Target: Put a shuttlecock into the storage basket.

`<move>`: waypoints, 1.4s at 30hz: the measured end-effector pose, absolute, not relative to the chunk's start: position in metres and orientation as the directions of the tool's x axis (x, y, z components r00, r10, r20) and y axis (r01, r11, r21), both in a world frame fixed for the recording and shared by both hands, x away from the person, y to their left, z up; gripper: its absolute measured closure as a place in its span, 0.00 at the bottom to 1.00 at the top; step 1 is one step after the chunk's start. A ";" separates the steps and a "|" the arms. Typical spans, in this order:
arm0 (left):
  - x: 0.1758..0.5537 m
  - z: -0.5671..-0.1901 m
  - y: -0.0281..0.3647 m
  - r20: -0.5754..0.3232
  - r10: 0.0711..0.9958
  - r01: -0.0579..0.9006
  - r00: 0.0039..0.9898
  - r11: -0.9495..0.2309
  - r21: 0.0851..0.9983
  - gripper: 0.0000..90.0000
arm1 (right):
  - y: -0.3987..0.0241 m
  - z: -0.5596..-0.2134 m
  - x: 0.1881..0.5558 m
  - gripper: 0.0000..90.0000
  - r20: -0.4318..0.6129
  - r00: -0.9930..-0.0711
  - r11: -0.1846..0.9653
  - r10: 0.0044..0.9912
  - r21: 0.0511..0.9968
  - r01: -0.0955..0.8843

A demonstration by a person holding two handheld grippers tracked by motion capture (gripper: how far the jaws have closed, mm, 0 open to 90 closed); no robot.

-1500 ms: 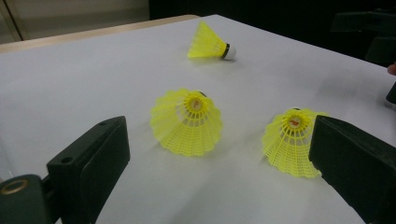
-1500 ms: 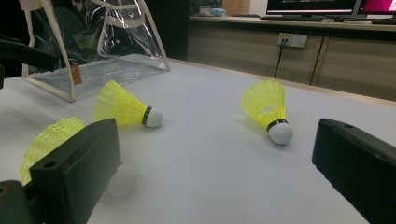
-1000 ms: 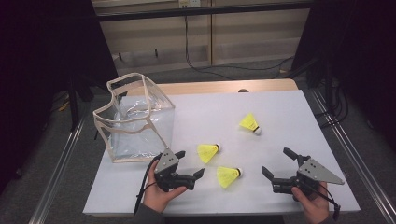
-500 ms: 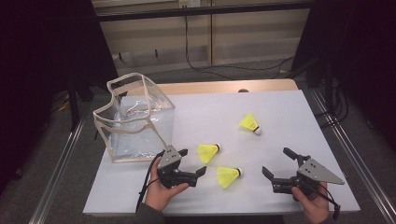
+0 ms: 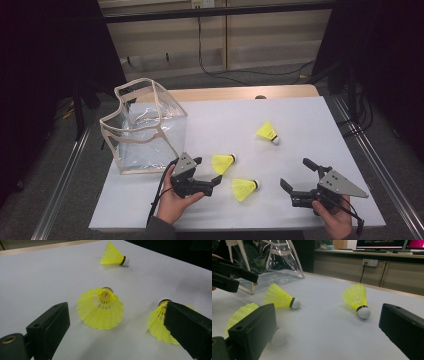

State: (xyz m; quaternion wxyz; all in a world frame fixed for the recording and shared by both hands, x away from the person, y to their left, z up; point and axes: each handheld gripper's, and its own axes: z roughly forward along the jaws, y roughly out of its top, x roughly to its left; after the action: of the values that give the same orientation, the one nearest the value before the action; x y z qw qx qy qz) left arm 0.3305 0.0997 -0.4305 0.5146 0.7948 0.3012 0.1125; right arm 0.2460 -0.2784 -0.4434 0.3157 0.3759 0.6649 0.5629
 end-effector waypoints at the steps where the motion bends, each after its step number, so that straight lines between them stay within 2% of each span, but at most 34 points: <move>1: 0.331 -0.431 0.099 -0.137 0.596 0.368 0.791 -0.285 0.885 0.07 | -0.278 -0.443 0.246 0.01 0.001 -0.518 0.086 0.855 0.986 0.143; 42: 0.347 -0.435 0.082 -0.132 0.591 0.393 0.796 -0.339 0.854 0.10 | -0.278 -0.443 0.246 0.01 -0.001 -0.523 0.086 0.853 0.987 0.138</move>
State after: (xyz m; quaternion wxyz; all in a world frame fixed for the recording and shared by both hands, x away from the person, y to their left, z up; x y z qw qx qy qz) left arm 0.3470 0.0818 -0.4349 0.4884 0.8121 0.3029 0.1011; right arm 0.2460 -0.2778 -0.4430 0.3164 0.3723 0.6653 0.5645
